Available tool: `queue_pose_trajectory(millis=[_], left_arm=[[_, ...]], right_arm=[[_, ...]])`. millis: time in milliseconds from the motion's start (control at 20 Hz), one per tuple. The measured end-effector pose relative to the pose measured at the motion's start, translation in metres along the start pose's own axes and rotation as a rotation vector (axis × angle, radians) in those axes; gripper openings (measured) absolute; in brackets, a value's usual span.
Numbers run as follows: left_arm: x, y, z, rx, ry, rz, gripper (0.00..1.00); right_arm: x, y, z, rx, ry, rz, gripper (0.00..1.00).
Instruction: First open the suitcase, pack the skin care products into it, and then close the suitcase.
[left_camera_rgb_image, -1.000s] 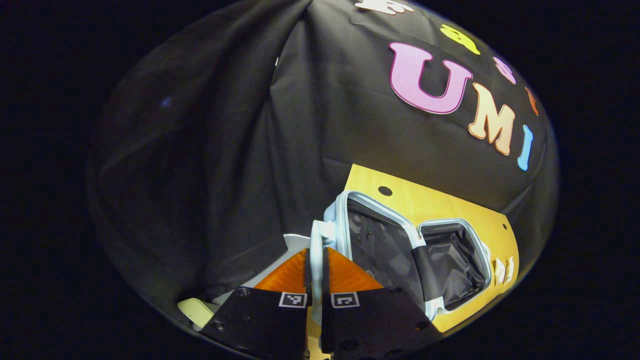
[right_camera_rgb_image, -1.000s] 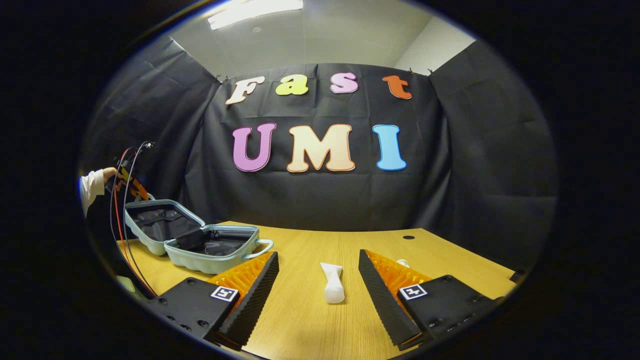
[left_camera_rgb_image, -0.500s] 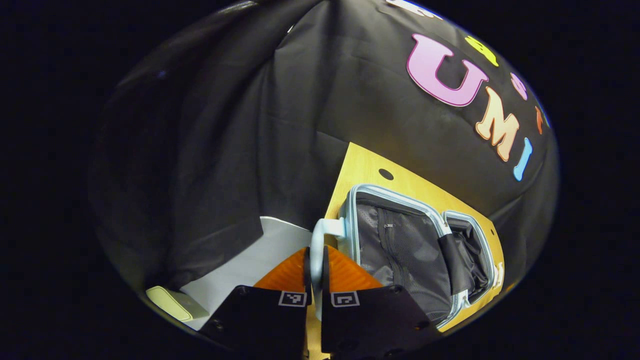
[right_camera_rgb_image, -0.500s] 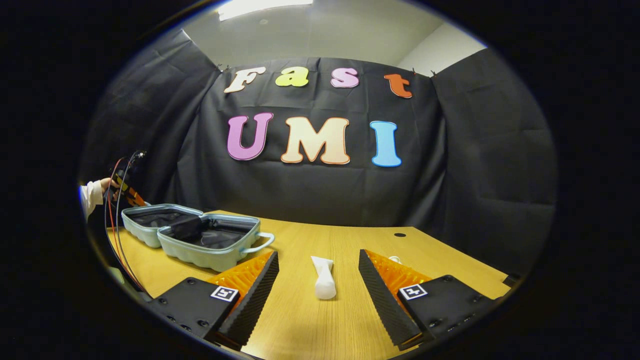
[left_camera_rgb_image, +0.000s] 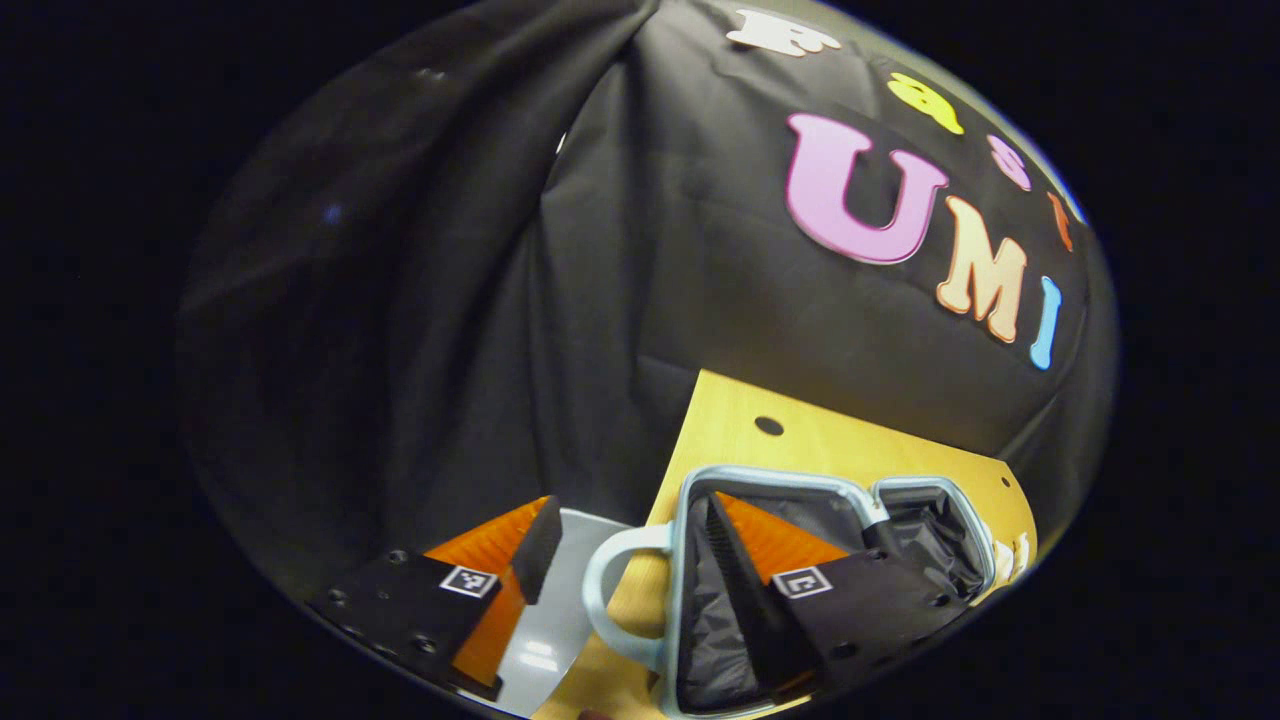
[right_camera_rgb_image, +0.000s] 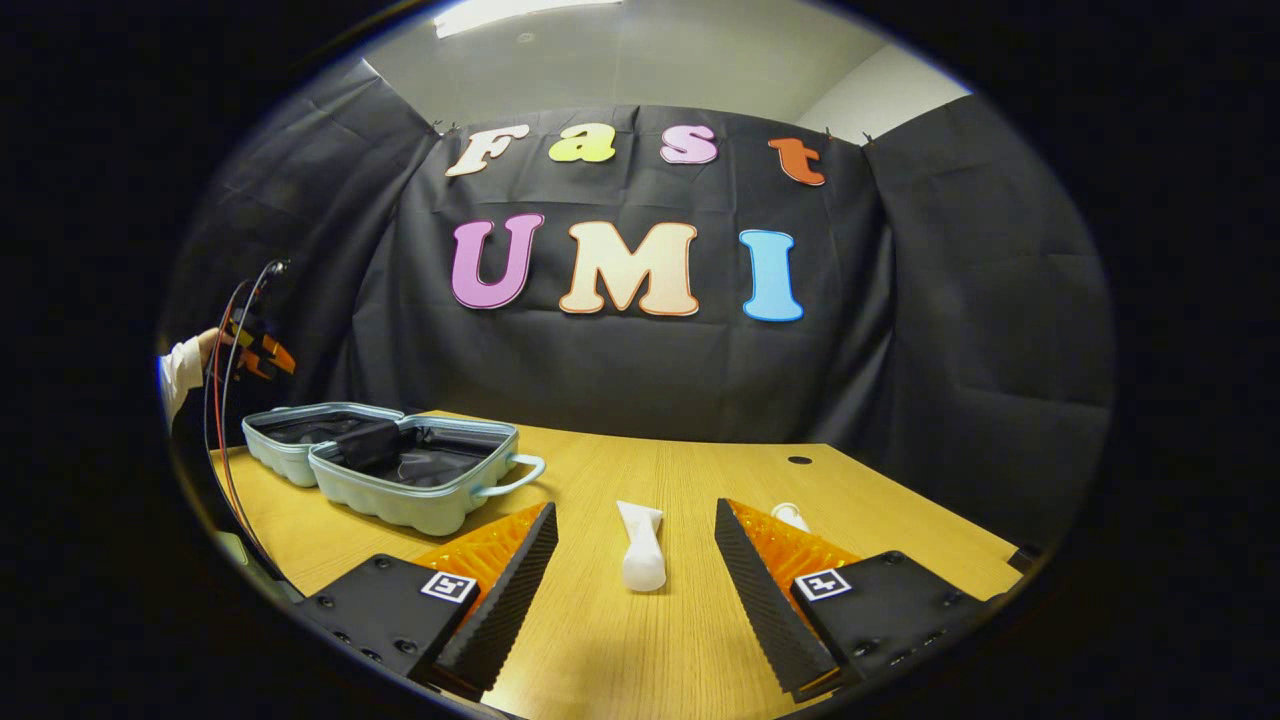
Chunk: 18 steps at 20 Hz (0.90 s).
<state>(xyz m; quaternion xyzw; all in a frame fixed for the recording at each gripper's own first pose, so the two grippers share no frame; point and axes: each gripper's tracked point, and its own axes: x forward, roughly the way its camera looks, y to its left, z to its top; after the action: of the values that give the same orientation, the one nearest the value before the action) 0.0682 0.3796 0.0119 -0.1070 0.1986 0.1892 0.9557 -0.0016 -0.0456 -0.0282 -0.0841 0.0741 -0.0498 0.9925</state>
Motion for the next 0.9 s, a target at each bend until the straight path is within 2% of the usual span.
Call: queue_pose_trajectory(millis=[50, 100, 450, 550, 650, 900], left_arm=[[-0.013, -0.018, 0.013, 0.003, -0.023, -0.022, 0.87], [-0.021, -0.039, 0.023, -0.004, -0.041, -0.047, 0.94], [-0.074, -0.235, 0.029, -0.032, -0.025, -0.36, 0.95], [-0.08, -0.29, 0.018, -0.017, 0.021, -0.451, 0.95], [-0.076, -0.333, 0.002, 0.036, 0.068, -0.487, 0.96], [-0.069, -0.44, -0.062, 0.09, 0.261, -0.59, 0.96]], right_arm=[[-0.001, -0.003, 0.0, 0.003, 0.002, 0.0, 0.99], [-0.001, -0.005, 0.001, 0.007, 0.0, 0.001, 0.99], [-0.006, -0.049, 0.01, 0.043, 0.026, -0.019, 1.0], [-0.007, -0.072, 0.016, 0.034, 0.028, -0.052, 0.99], [-0.005, -0.097, 0.018, 0.02, 0.036, -0.096, 0.99], [0.01, -0.13, 0.021, 0.005, 0.085, -0.115, 1.0]])
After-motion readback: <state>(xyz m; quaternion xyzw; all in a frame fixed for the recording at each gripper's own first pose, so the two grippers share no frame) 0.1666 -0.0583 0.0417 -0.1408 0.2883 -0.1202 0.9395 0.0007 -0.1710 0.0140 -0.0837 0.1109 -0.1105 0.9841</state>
